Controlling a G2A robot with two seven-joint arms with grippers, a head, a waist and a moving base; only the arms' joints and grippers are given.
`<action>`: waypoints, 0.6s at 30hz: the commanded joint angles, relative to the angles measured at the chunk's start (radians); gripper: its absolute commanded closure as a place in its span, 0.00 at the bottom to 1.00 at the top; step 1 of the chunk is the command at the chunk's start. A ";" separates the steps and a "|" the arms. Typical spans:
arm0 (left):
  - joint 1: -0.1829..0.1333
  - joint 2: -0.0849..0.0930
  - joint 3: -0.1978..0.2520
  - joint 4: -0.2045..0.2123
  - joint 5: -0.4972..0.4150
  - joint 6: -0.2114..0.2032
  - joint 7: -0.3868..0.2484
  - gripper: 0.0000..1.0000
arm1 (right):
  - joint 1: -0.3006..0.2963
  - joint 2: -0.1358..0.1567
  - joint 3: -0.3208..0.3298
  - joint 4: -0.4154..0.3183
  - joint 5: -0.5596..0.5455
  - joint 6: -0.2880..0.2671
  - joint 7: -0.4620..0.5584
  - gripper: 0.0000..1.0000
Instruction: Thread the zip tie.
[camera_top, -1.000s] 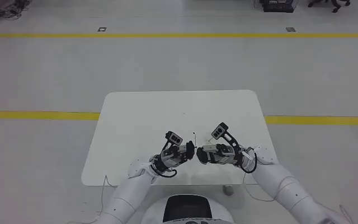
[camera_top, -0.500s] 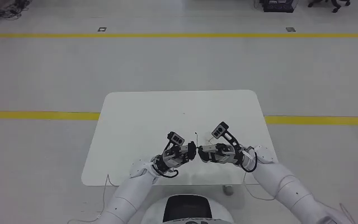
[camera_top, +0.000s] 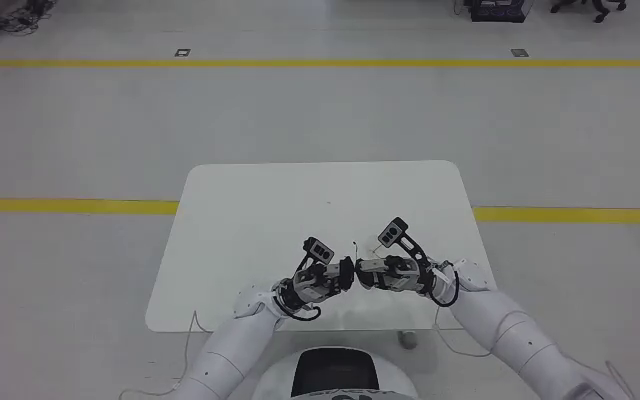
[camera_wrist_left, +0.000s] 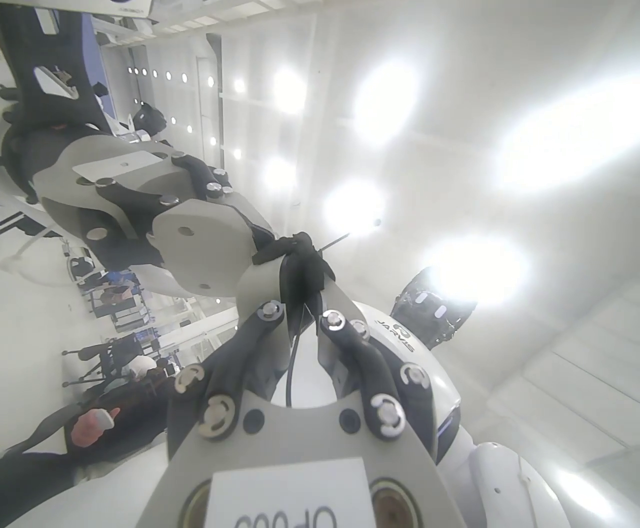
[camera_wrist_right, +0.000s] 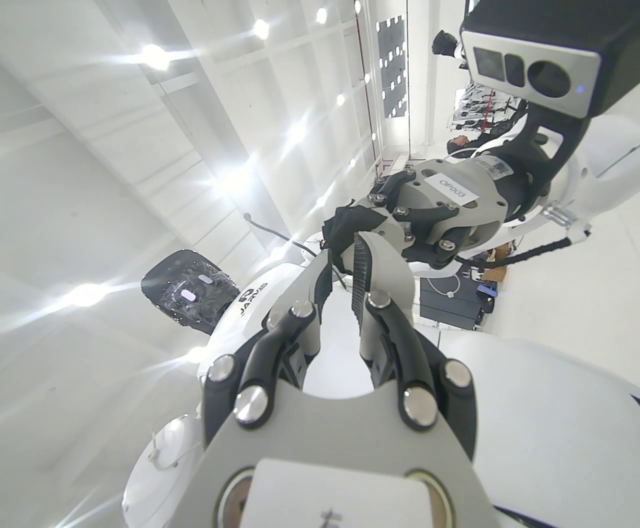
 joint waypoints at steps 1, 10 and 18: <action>-0.001 0.002 0.002 0.000 -0.003 0.000 0.000 1.00 | 0.001 0.001 -0.002 0.000 0.001 -0.002 0.000 0.92; -0.005 0.009 0.008 0.004 -0.012 0.000 0.000 1.00 | 0.003 0.005 -0.011 -0.003 0.005 -0.011 0.000 0.91; -0.007 0.012 0.015 0.007 -0.025 0.000 0.000 1.00 | -0.006 0.012 -0.001 -0.032 0.002 -0.014 0.000 0.91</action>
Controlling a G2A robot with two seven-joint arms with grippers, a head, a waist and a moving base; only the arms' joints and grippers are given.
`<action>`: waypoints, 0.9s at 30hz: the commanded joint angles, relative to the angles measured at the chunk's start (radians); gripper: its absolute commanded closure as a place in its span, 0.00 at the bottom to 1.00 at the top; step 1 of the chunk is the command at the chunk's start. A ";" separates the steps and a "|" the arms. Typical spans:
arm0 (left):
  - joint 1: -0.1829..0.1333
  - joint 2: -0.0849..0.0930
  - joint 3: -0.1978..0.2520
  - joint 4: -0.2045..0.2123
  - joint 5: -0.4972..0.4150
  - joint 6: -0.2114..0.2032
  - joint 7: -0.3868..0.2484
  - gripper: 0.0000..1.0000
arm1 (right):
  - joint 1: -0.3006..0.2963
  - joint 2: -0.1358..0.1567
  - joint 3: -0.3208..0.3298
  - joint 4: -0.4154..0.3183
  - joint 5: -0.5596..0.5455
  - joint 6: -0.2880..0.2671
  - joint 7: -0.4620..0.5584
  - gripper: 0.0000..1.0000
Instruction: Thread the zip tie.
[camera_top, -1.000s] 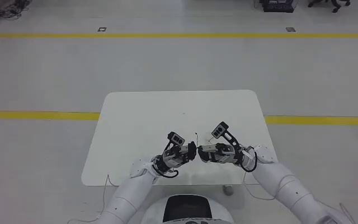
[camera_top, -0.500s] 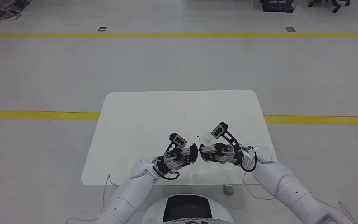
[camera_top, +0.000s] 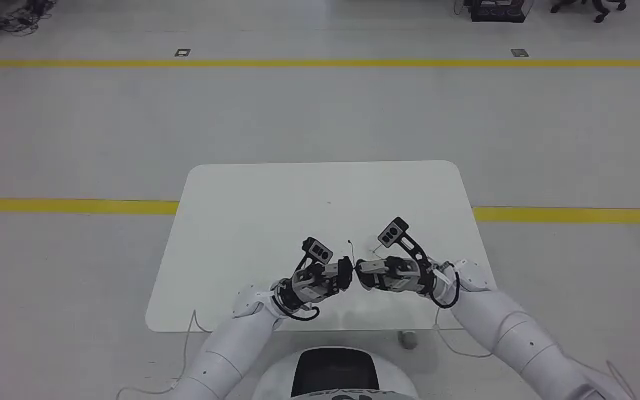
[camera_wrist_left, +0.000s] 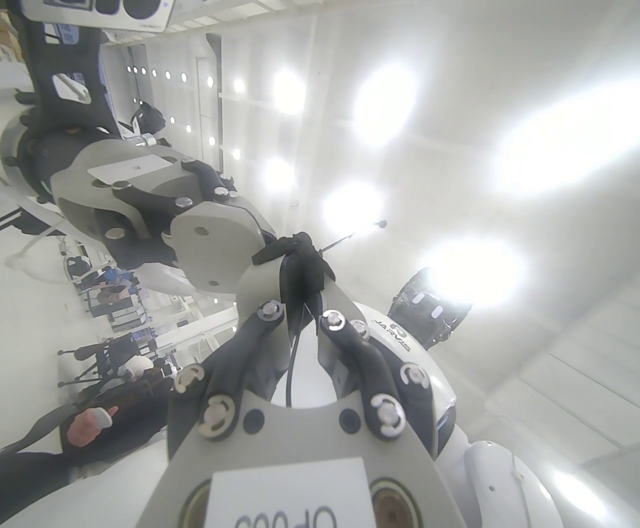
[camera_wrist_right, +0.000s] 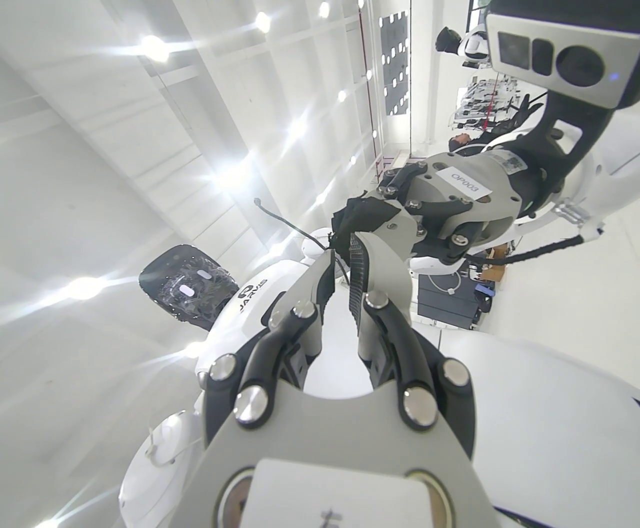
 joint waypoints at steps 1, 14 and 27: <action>-0.001 0.001 0.002 0.001 -0.002 0.000 0.000 1.00 | -0.003 0.001 0.004 -0.006 -0.003 0.000 0.000 0.91; -0.007 0.006 0.016 0.007 -0.019 0.000 0.000 1.00 | -0.014 0.006 0.014 -0.022 -0.016 0.000 0.000 0.98; -0.009 0.012 0.022 0.004 -0.026 0.000 0.000 1.00 | -0.006 0.003 0.009 0.002 -0.014 0.000 0.000 1.00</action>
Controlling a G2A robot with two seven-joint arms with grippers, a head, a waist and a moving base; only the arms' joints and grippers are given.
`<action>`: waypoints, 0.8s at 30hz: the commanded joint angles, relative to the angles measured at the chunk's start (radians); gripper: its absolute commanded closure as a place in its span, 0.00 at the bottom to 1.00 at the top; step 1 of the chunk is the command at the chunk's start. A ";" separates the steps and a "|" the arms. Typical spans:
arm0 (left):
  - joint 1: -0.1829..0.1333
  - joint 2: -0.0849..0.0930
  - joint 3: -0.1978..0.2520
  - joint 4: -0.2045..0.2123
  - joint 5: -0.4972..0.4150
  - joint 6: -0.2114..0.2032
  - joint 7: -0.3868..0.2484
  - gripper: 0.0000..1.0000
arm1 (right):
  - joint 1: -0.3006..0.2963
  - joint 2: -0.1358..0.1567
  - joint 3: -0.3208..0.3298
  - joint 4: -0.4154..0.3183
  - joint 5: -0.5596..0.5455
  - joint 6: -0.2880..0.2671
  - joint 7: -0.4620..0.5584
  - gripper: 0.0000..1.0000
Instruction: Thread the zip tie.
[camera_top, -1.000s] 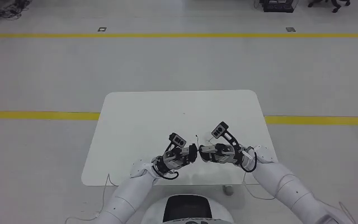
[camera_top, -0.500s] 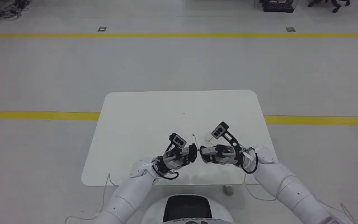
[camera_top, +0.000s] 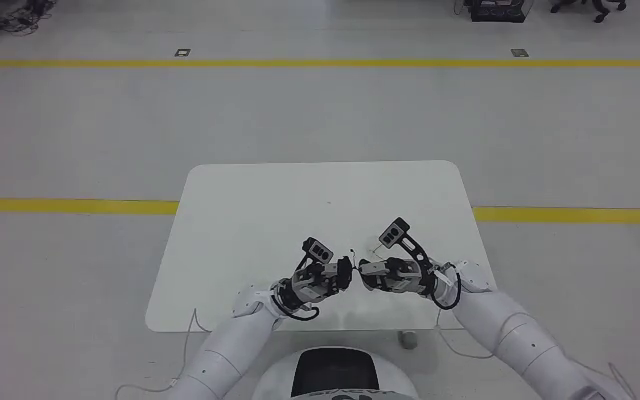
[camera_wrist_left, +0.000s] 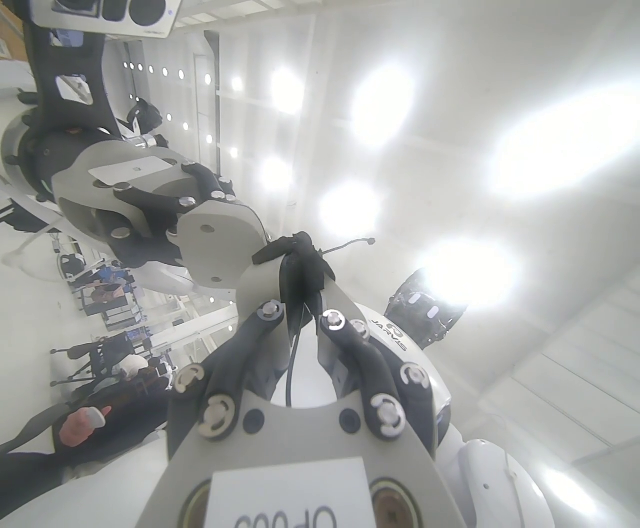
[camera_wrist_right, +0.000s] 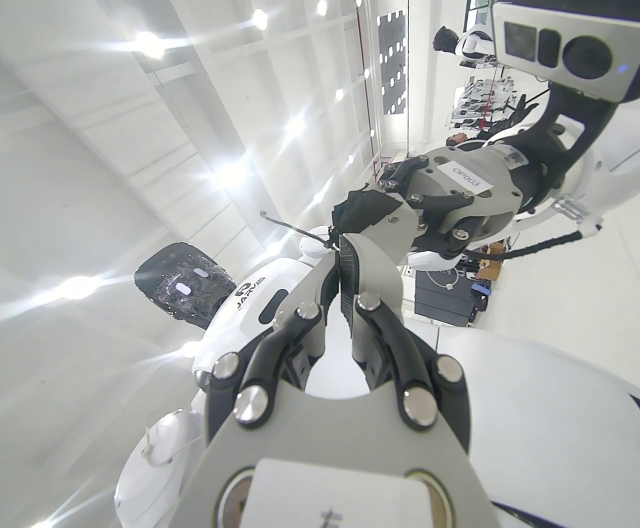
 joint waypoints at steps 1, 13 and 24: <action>0.000 0.001 0.000 0.000 -0.001 0.000 0.000 1.00 | 0.001 0.000 0.000 0.003 -0.001 0.000 0.000 1.00; 0.001 0.004 0.001 -0.003 -0.003 0.000 0.000 1.00 | -0.002 -0.002 0.011 0.018 -0.010 0.000 0.000 1.00; 0.001 0.005 0.002 -0.001 -0.005 0.000 0.000 1.00 | -0.001 -0.006 0.012 0.036 -0.010 0.000 0.000 1.00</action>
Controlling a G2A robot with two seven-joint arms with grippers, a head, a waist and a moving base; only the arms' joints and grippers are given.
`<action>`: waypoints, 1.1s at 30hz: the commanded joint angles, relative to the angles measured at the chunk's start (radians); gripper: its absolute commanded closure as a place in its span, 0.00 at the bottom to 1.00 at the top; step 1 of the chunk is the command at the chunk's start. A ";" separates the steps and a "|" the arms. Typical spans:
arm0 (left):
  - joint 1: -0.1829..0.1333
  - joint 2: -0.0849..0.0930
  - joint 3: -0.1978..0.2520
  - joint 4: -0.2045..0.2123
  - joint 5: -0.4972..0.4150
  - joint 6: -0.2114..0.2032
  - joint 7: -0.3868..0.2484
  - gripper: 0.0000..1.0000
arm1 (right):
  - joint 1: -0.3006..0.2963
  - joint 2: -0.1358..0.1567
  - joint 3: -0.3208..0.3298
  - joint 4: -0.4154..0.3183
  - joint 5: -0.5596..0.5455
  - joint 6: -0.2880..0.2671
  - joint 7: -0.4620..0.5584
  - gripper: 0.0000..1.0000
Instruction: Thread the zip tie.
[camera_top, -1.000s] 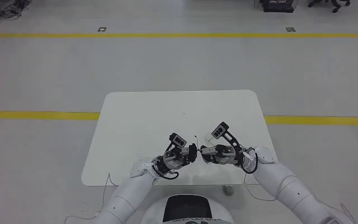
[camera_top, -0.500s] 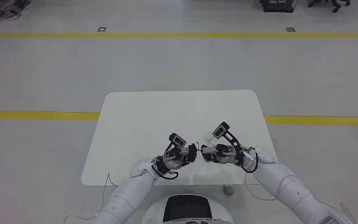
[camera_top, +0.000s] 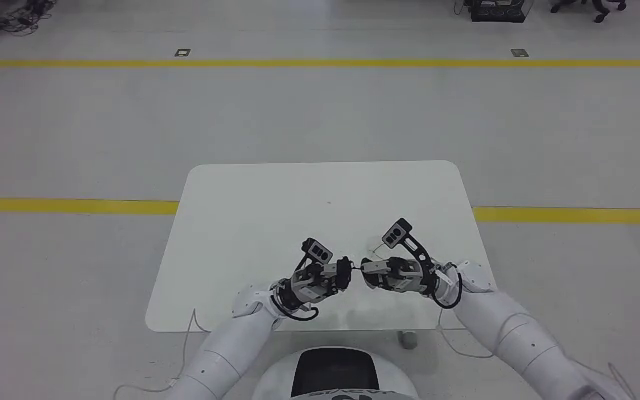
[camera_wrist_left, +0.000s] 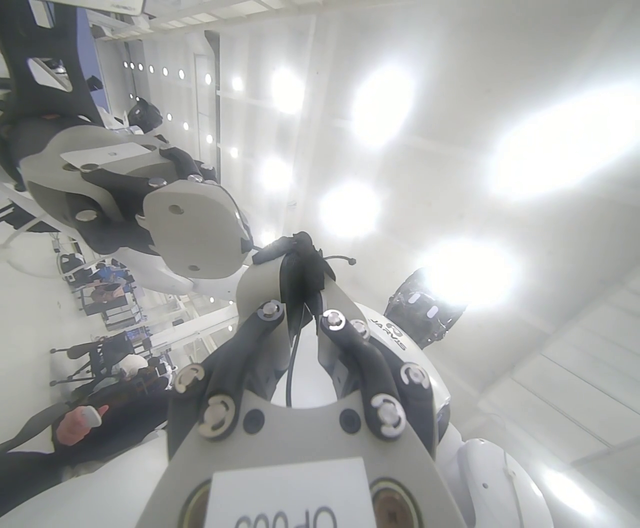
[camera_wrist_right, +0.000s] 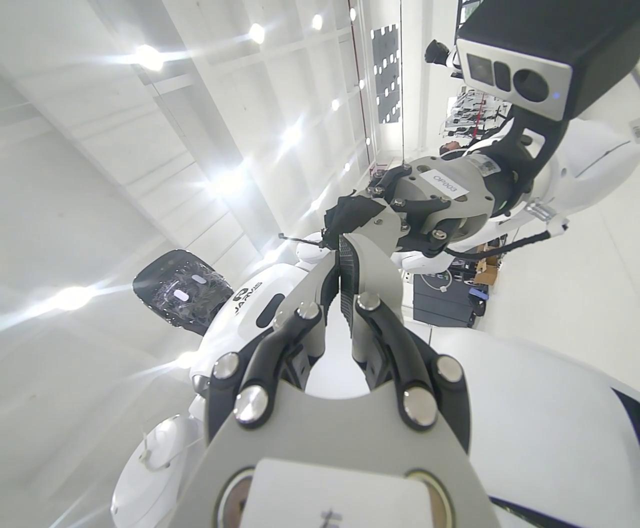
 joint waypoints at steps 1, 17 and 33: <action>0.000 0.000 -0.001 0.000 -0.001 0.000 0.000 1.00 | 0.001 0.000 0.000 0.003 -0.001 0.000 0.000 1.00; 0.001 0.000 0.000 -0.001 -0.002 0.000 0.000 1.00 | 0.008 -0.001 0.008 0.032 -0.012 0.000 0.000 1.00; 0.001 0.000 0.000 -0.001 -0.002 0.000 0.000 1.00 | 0.025 -0.006 -0.011 0.065 -0.002 0.000 0.000 1.00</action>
